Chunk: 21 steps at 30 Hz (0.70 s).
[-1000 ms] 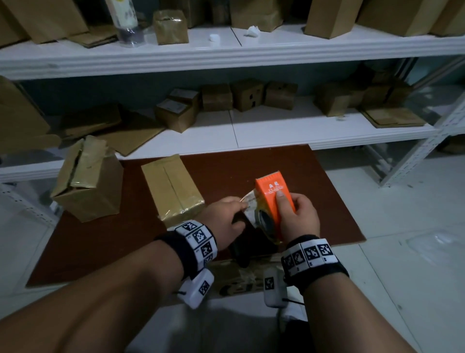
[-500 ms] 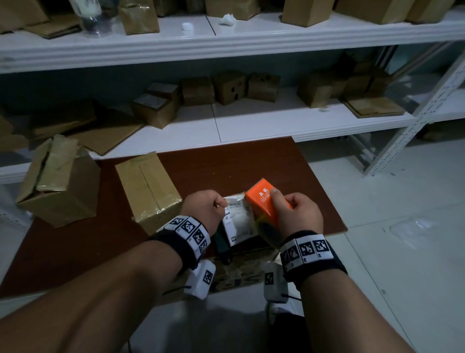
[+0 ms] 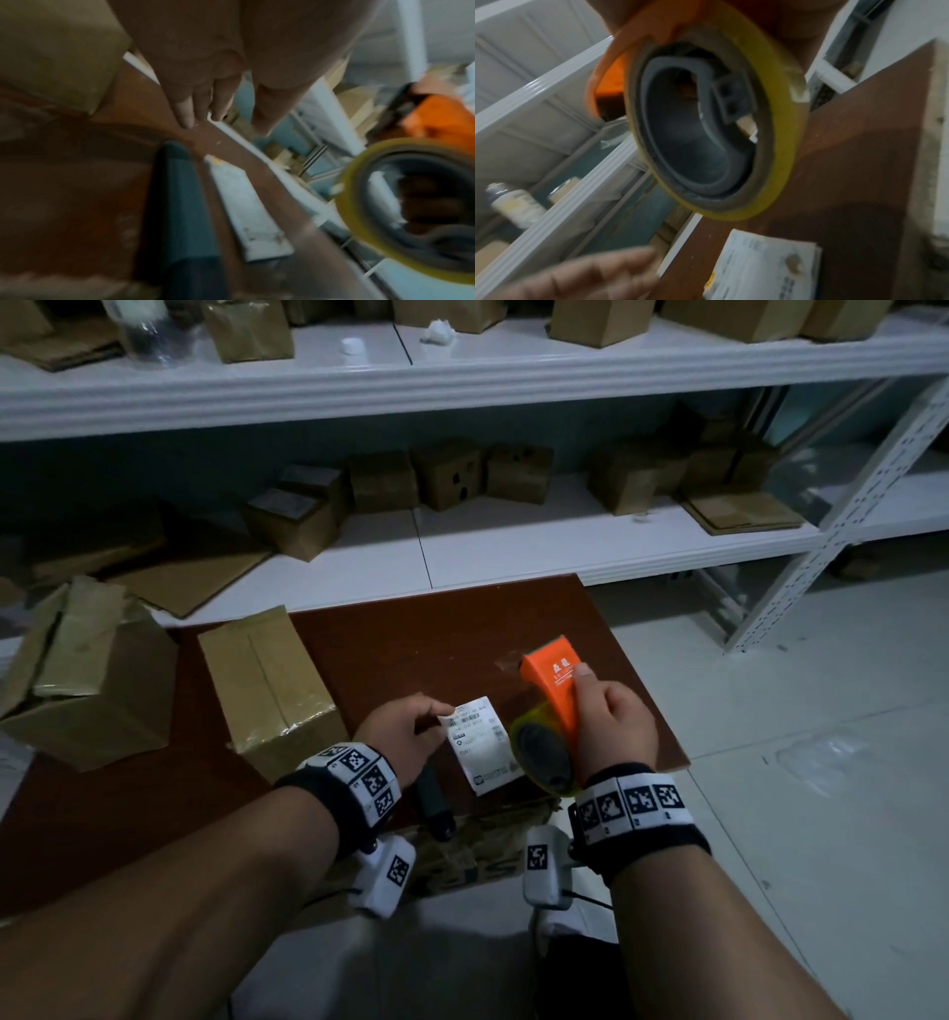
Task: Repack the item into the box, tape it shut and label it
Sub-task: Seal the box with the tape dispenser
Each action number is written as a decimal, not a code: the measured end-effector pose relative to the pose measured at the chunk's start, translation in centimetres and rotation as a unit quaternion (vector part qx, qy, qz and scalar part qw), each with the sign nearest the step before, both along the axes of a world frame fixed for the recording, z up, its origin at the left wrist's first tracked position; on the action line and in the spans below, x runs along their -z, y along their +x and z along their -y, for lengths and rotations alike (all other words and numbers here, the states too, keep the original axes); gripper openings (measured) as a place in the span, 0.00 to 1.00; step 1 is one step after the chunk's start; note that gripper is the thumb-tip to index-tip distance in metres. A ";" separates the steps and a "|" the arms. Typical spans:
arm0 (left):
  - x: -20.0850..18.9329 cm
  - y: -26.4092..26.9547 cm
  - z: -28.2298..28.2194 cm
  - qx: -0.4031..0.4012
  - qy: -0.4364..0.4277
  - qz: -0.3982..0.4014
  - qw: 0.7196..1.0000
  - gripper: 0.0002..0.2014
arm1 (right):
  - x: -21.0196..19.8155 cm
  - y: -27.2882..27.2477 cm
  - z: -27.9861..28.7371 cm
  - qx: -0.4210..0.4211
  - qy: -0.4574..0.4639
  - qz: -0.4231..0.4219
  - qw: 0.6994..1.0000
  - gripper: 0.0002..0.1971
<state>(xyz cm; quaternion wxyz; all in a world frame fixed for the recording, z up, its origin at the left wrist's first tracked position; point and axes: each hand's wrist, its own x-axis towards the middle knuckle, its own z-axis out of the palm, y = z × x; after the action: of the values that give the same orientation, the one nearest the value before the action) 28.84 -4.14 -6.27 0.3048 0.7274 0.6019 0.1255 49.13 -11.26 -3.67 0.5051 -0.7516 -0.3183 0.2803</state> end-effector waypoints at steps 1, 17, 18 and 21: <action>-0.4 -0.1 0.2 -0.012 0.002 0.062 0.998 0.09 | -0.1 -0.4 0.0 -0.014 0.010 0.003 1.000 0.24; -6.3 -8.6 4.4 -0.151 -0.039 0.236 0.959 0.09 | -0.5 -8.5 0.0 -0.306 0.034 0.193 0.932 0.23; -6.7 -9.0 4.8 -0.151 -0.008 0.207 0.967 0.09 | -0.3 -8.8 -0.1 -0.306 0.034 0.213 0.927 0.27; -7.9 -10.6 5.5 -0.166 0.055 0.156 0.972 0.09 | -0.2 -9.0 -0.3 -0.302 0.023 0.241 0.922 0.35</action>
<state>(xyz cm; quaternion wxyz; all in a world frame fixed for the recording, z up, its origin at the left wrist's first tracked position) 18.28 -9.66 1.65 0.3292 0.6042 0.6516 0.3193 40.10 -10.91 -3.43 0.3214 -0.6529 -0.6488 0.2223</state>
